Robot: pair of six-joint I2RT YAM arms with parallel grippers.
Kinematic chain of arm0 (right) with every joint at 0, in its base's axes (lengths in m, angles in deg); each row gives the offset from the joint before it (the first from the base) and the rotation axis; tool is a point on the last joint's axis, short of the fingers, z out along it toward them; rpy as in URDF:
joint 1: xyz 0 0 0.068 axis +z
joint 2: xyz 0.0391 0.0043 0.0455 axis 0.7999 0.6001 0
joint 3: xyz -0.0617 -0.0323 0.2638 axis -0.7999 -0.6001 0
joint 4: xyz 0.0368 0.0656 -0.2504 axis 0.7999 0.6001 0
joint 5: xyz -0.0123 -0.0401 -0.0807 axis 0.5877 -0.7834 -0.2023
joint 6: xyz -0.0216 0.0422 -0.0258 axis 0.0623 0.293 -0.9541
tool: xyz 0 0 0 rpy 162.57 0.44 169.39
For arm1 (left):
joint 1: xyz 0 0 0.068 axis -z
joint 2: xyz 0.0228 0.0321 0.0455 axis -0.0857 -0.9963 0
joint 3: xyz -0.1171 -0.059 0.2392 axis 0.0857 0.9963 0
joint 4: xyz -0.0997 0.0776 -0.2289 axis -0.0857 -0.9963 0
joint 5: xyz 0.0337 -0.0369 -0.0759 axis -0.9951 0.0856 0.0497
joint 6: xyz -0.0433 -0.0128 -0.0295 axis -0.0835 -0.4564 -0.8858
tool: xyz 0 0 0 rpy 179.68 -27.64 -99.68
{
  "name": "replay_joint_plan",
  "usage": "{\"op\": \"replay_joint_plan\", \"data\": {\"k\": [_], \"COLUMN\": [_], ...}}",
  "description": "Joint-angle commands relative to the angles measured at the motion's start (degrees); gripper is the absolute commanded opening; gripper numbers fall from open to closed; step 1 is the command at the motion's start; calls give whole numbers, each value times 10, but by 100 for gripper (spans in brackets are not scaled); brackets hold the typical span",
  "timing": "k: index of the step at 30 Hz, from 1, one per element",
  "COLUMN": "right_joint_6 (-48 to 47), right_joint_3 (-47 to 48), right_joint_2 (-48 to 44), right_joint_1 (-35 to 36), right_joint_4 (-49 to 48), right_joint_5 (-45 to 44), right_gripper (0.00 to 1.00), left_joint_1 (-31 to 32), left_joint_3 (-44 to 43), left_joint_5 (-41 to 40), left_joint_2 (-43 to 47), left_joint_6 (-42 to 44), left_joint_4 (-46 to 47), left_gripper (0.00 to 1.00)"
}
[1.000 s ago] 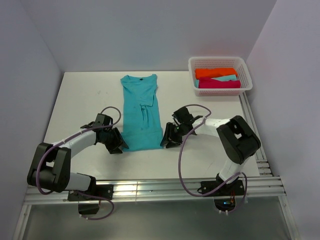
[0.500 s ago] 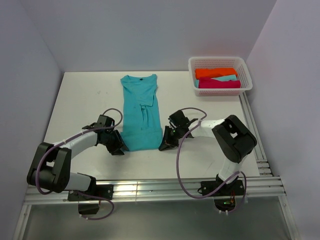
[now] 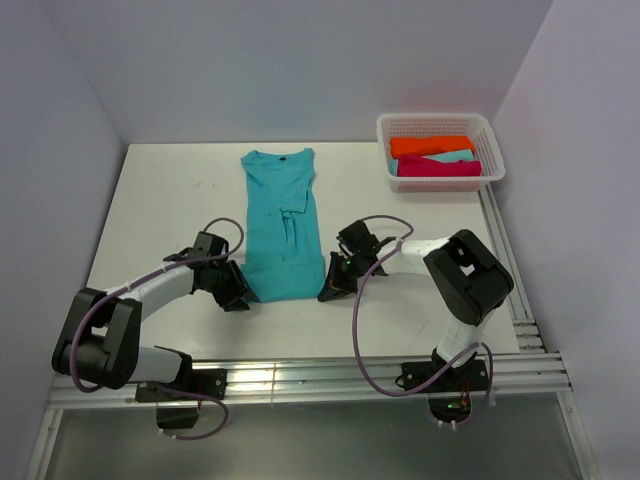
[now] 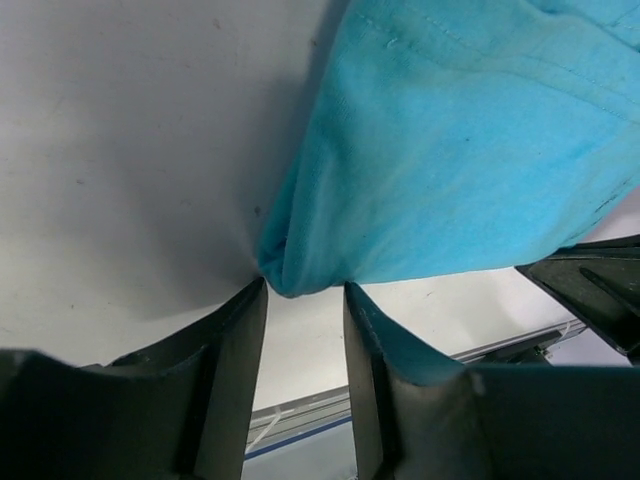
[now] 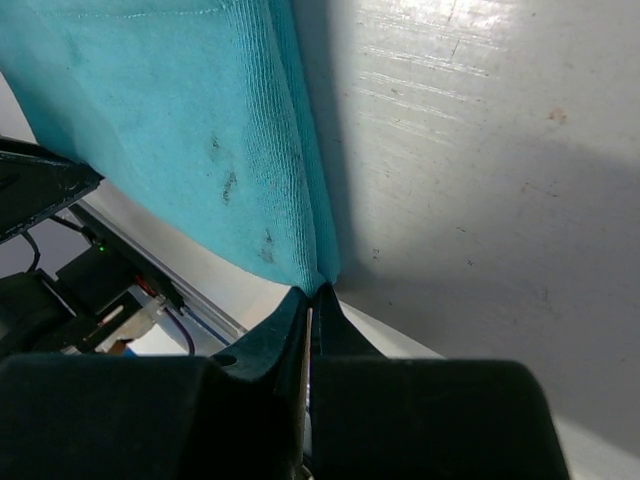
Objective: Roll the t-shirts
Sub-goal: Roll the tshirt
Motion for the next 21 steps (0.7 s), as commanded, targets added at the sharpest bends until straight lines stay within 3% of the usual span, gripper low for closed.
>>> {"op": "replay_joint_plan", "data": {"k": [1, 5, 6, 11, 13, 21], "right_joint_6": [-20, -29, -32, -41, -44, -60], "right_joint_3": [2, 5, 5, 6, 7, 25], "right_joint_2": [-5, -10, -10, -15, -16, -34], "right_joint_1": [-5, -9, -9, -11, -12, -15], "right_joint_4": [27, 37, 38, 46, 49, 89], "right_joint_5": [-22, -24, -24, -24, -24, -11], "right_gripper": [0, 0, 0, 0, 0, 0], "left_joint_1": [2, 2, 2, 2, 2, 6], "left_joint_3": [21, 22, 23, 29, 32, 19], "left_joint_5": [-43, -46, -46, -43, -39, -16], "left_joint_2": [-4, -18, -20, -37, -36, -19], "left_joint_6": [0, -2, -3, -10, -11, -14], "left_joint_4": [8, 19, 21, 47, 52, 9], "left_gripper": [43, 30, 21, 12, 1, 0]}}
